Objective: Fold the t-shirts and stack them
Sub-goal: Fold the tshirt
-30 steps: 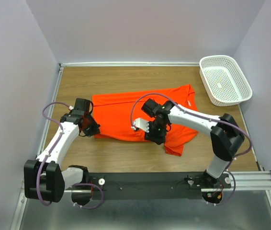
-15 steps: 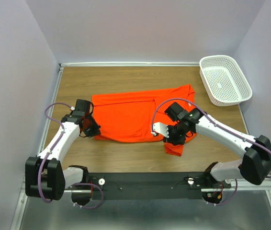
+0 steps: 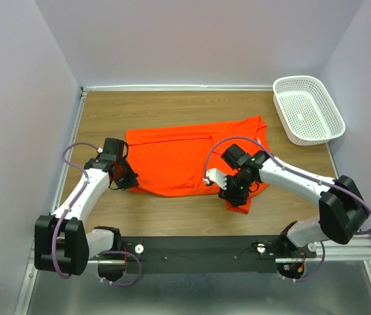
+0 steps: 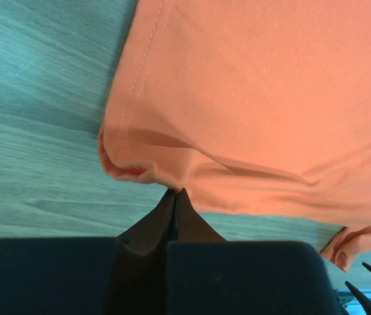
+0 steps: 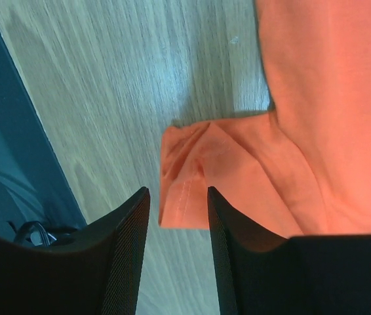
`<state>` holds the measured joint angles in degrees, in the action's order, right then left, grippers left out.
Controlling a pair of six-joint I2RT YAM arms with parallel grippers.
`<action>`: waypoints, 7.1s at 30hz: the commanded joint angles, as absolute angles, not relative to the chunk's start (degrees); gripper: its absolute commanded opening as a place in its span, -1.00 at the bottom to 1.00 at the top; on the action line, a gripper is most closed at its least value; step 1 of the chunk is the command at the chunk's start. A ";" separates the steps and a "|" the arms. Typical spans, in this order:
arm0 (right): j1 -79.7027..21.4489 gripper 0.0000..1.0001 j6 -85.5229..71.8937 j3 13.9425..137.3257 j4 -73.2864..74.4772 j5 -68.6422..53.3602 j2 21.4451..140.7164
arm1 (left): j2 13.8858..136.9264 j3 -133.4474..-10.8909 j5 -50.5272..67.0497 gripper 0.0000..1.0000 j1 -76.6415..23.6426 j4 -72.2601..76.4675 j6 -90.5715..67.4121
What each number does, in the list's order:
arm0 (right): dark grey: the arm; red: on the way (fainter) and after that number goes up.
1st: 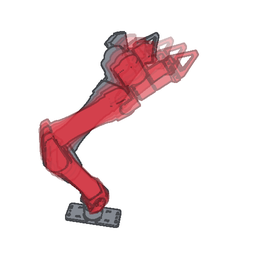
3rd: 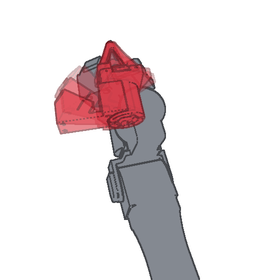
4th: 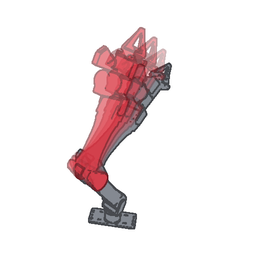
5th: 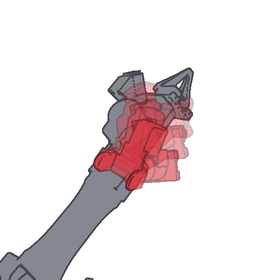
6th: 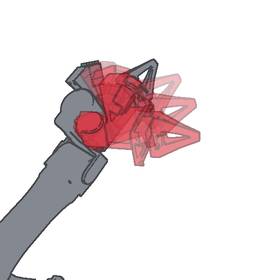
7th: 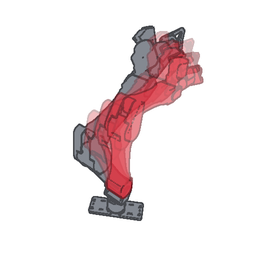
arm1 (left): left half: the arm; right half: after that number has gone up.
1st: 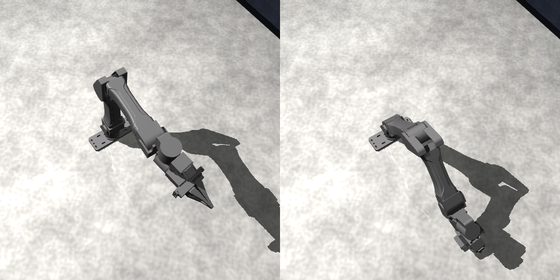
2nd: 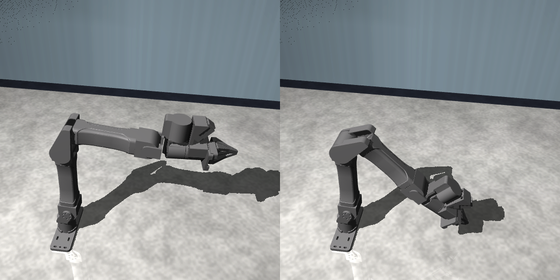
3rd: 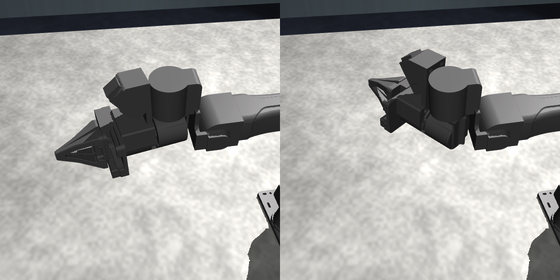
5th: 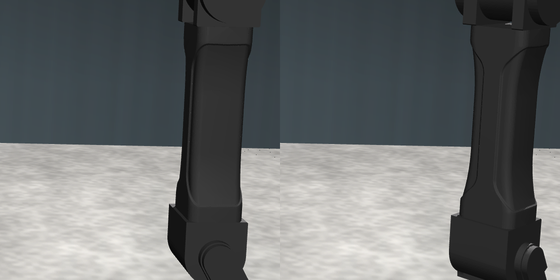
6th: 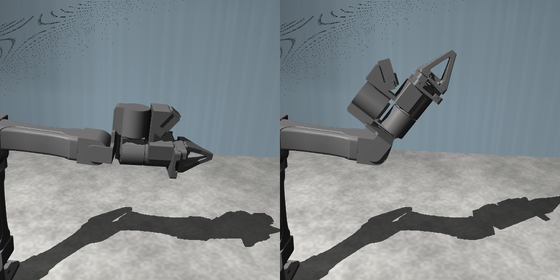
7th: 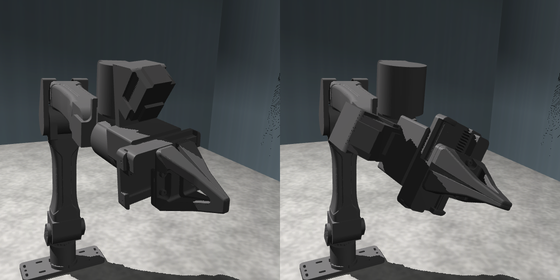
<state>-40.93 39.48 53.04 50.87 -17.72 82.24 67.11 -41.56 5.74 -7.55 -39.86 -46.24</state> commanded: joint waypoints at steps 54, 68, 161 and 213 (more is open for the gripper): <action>-34.11 -0.99 32.78 59.23 53.61 15.03 50.63 | 63.46 -47.37 7.12 -1.00 -5.54 -43.33 -45.09; -32.52 -0.99 32.87 61.87 53.44 13.36 50.27 | 63.46 -47.37 7.65 -1.00 -5.36 -42.80 -45.26; -27.25 -0.10 85.78 39.90 60.39 -17.40 71.10 | 70.40 -41.75 12.74 -1.00 -1.93 -27.86 -44.91; -31.90 -0.25 84.71 43.60 67.93 -26.19 71.37 | 72.95 -41.40 15.73 -1.00 -1.93 -25.14 -42.98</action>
